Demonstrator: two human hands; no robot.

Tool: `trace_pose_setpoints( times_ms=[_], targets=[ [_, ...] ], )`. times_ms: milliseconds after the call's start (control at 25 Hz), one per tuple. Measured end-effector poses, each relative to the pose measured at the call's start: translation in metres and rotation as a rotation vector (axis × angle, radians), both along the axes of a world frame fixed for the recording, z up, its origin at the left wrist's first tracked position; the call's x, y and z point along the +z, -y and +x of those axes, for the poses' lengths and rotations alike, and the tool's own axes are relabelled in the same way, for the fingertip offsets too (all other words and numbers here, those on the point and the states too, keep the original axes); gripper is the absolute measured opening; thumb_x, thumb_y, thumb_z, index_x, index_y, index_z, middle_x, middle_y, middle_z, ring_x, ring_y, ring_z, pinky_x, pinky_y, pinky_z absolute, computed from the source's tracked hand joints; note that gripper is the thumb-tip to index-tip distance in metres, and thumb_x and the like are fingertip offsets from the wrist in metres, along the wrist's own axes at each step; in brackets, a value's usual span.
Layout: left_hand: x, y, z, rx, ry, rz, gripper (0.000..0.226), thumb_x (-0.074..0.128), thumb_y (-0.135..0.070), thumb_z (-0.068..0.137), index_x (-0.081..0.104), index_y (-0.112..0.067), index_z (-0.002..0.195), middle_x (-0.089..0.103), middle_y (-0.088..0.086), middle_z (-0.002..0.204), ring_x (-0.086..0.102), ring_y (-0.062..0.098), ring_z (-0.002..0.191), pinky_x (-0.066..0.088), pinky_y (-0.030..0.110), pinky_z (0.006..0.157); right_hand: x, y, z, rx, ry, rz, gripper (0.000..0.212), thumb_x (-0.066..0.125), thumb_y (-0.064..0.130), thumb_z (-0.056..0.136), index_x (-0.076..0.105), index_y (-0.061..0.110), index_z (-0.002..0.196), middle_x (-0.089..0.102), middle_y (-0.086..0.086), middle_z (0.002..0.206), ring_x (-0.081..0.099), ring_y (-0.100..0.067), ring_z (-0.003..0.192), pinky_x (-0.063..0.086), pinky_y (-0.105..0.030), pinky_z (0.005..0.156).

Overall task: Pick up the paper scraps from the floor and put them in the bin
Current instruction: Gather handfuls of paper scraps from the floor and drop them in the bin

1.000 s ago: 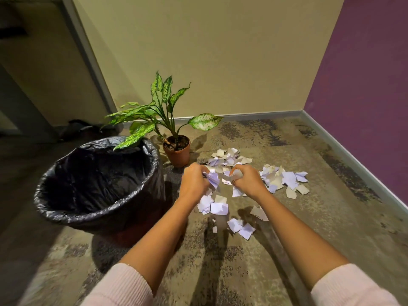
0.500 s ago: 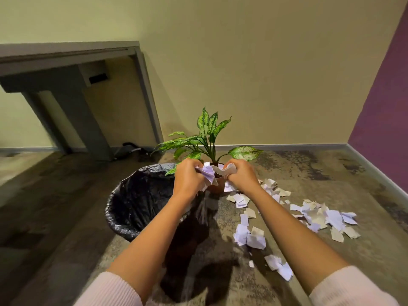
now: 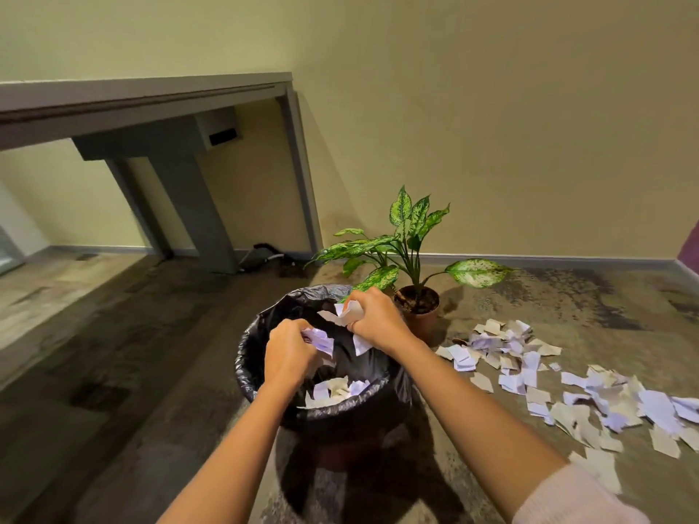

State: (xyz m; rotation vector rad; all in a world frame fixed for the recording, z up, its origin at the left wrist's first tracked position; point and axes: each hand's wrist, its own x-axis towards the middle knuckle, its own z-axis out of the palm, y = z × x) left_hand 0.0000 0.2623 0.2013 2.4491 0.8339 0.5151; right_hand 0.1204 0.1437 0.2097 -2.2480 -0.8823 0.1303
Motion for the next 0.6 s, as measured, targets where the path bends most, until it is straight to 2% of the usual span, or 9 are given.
trace_pose_setpoints(
  times_ms=[80, 160, 440, 600],
  targets=[
    [-0.011, -0.004, -0.004, -0.052, -0.047, 0.045, 0.026, 0.06, -0.009, 0.075, 0.071, -0.021, 0.096, 0.066, 0.003, 0.098, 0.063, 0.026, 0.089, 0.048, 0.032, 0.067, -0.006, -0.005, -0.002, 0.027, 0.012, -0.072, 0.04, 0.068, 0.009, 0.08, 0.061, 0.016, 0.119, 0.048, -0.014, 0.118, 0.048, -0.034, 0.113, 0.046, -0.037, 0.092],
    [-0.018, -0.005, -0.004, -0.085, -0.105, 0.115, 0.036, 0.058, -0.009, 0.079, 0.067, -0.025, 0.11, 0.062, 0.001, 0.109, 0.062, 0.026, 0.097, 0.043, 0.03, 0.068, -0.012, -0.007, -0.005, 0.054, 0.072, -0.153, 0.043, 0.067, 0.011, 0.08, 0.057, 0.019, 0.122, 0.047, -0.013, 0.12, 0.045, -0.034, 0.117, 0.047, -0.044, 0.095],
    [-0.022, -0.005, -0.004, -0.082, -0.253, 0.197, 0.065, 0.058, -0.012, 0.084, 0.04, -0.031, 0.143, 0.053, 0.002, 0.128, 0.06, 0.032, 0.107, 0.049, 0.039, 0.075, -0.019, 0.0, -0.01, 0.163, 0.146, -0.35, 0.074, 0.077, 0.041, 0.072, 0.042, 0.033, 0.137, 0.039, -0.009, 0.132, 0.035, -0.032, 0.128, 0.046, -0.05, 0.094],
    [-0.017, 0.002, -0.003, -0.068, -0.256, 0.223, 0.071, 0.058, -0.011, 0.085, 0.031, -0.026, 0.149, 0.05, 0.005, 0.133, 0.059, 0.035, 0.11, 0.043, 0.038, 0.07, -0.011, 0.009, -0.005, 0.205, 0.156, -0.349, 0.065, 0.075, 0.045, 0.076, 0.048, 0.044, 0.136, 0.041, -0.009, 0.135, 0.034, -0.033, 0.13, 0.045, -0.05, 0.097]
  ],
)
